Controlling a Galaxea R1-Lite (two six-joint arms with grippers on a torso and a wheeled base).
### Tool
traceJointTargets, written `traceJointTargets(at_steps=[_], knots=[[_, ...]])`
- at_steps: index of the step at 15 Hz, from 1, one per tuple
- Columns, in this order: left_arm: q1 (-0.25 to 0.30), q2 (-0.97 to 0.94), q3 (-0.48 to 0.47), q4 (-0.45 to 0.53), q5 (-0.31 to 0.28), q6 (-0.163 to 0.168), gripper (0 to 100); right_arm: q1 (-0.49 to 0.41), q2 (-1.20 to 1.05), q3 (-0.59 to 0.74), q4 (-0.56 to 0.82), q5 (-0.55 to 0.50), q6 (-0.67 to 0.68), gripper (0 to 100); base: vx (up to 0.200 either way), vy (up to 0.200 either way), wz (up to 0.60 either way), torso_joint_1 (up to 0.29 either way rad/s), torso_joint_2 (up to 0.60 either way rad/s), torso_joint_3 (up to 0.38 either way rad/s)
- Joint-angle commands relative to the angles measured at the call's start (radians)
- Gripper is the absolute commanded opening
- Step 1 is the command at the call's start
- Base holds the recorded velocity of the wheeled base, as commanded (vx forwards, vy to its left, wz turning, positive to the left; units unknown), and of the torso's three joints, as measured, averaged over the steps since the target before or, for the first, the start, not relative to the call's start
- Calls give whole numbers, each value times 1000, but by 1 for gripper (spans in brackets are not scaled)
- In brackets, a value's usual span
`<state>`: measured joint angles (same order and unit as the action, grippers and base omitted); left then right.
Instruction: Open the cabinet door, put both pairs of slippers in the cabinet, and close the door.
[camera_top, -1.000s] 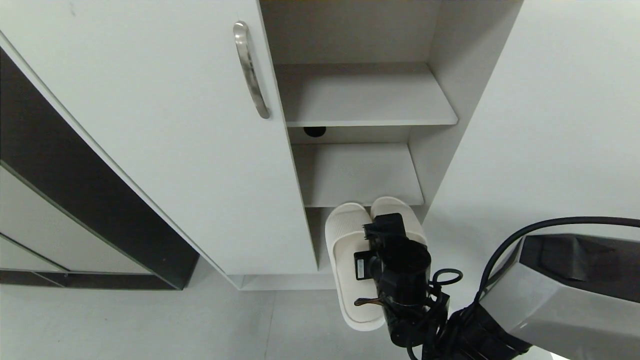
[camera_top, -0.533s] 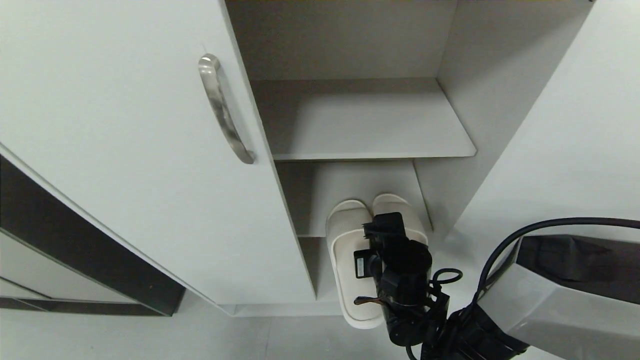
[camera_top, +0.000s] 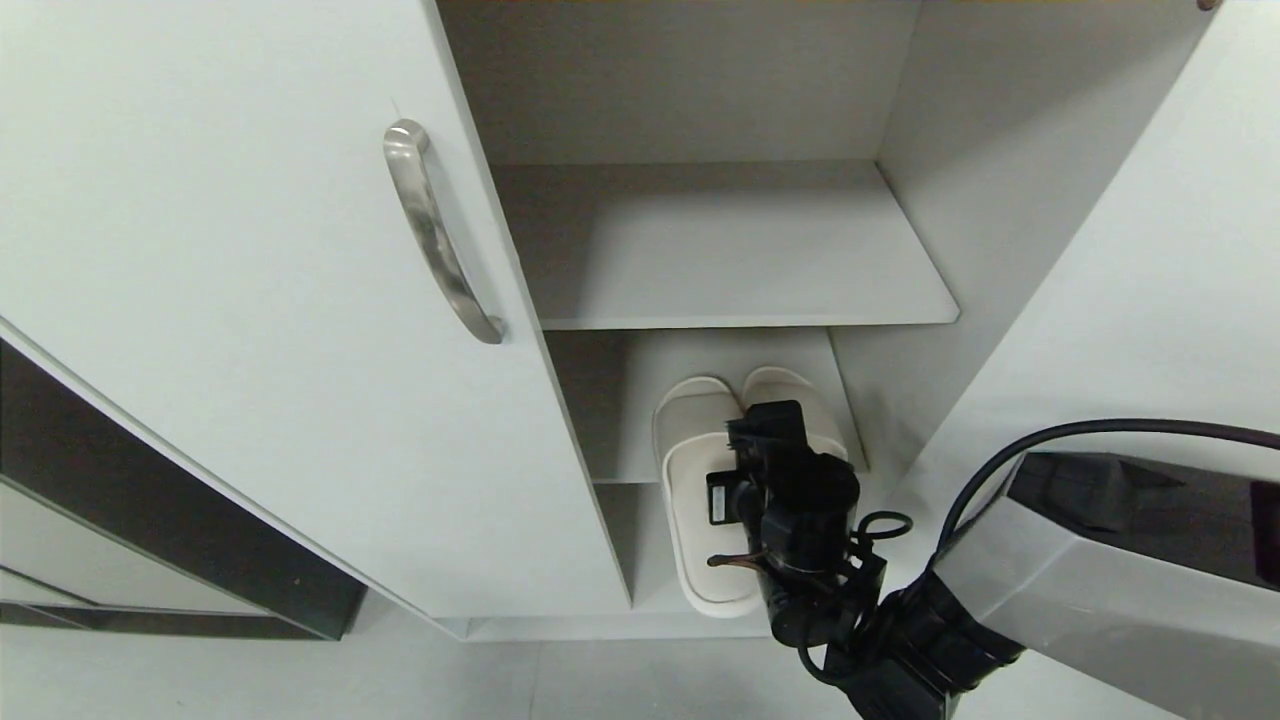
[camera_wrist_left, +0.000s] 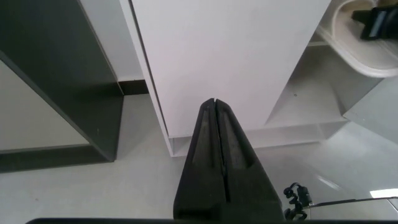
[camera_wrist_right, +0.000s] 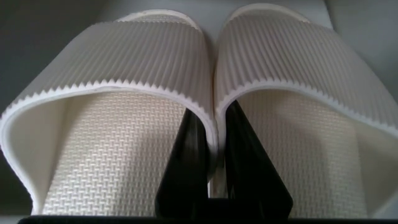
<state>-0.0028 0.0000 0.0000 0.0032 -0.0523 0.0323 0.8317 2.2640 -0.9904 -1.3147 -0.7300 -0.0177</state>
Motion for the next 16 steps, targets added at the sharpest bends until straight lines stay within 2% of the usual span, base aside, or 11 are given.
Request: traceJointTargets(at_steps=[1,5,6,7,9,12,16], knots=[[0,2,0,0,0,0,0,-31,63,-85,0,4,-28,0,0,0,0,0,0,0],[0,2,0,0,0,0,0,-71,112,-297,130,26,-39,0,0,0,0,0,0,0],[0,2,0,0,0,0,0,-71,112,-297,130,26,-39,0,0,0,0,0,0,0],[0,2,0,0,0,-3,0,-92,141,-399,195,27,-39,0,0,0,0,0,0,0],[0,2,0,0,0,-3,0,-115,183,-490,236,26,-39,0,0,0,0,0,0,0],[0,2,0,0,0,-3,0,-140,206,-560,265,26,-39,0,0,0,0,0,0,0],[0,2,0,0,0,-3,0,-148,207,-573,284,26,-39,0,0,0,0,0,0,0]])
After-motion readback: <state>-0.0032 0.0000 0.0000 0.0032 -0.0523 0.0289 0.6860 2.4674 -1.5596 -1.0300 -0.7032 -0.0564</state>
